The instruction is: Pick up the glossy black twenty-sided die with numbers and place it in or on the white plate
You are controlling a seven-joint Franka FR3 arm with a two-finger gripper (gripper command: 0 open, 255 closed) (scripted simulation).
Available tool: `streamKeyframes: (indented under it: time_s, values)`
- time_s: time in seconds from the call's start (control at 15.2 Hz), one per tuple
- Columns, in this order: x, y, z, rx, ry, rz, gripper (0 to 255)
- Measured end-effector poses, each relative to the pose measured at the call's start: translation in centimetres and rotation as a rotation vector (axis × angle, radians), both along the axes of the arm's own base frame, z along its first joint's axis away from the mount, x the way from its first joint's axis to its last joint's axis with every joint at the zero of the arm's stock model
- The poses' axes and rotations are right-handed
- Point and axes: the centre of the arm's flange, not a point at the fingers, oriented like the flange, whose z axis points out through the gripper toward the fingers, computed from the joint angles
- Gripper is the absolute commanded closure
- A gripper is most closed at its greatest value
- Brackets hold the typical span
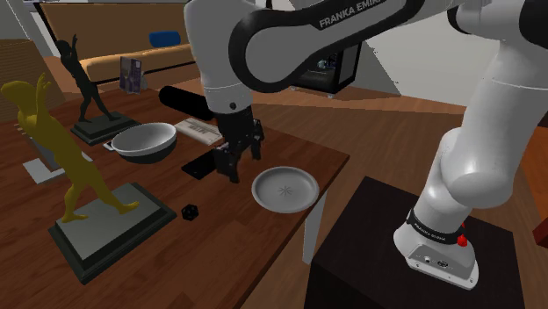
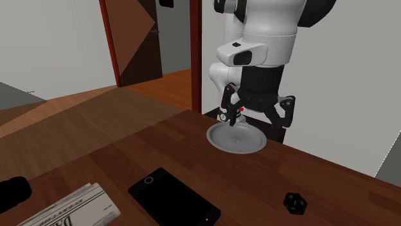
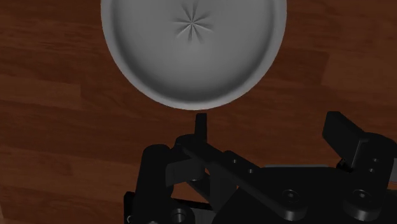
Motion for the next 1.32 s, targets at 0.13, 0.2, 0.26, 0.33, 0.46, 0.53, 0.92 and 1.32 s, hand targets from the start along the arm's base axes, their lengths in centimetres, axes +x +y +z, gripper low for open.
streamKeyframes:
  time_s: [0.13,0.2,0.26,0.33,0.46,0.53,0.92,1.32]
  values:
    - [1.1,2.2,-0.6,-0.003,0.002,-0.001,0]
    - [1.9,3.5,-0.8,-0.005,0.003,-0.001,0]
    - [2.2,4.8,-1.3,-0.006,0.004,-0.001,0]
    - [2.6,6.0,-1.5,-0.008,0.006,-0.001,0]
    - [3.6,8.4,-2.0,-0.011,0.007,-0.002,0]
    - [4.1,9.6,-2.5,-0.012,0.008,-0.002,0]
    - [5.5,13.5,-4.9,-0.019,0.011,-0.004,0]
    - [5.3,13.3,-7.7,-0.019,0.012,-0.004,0]
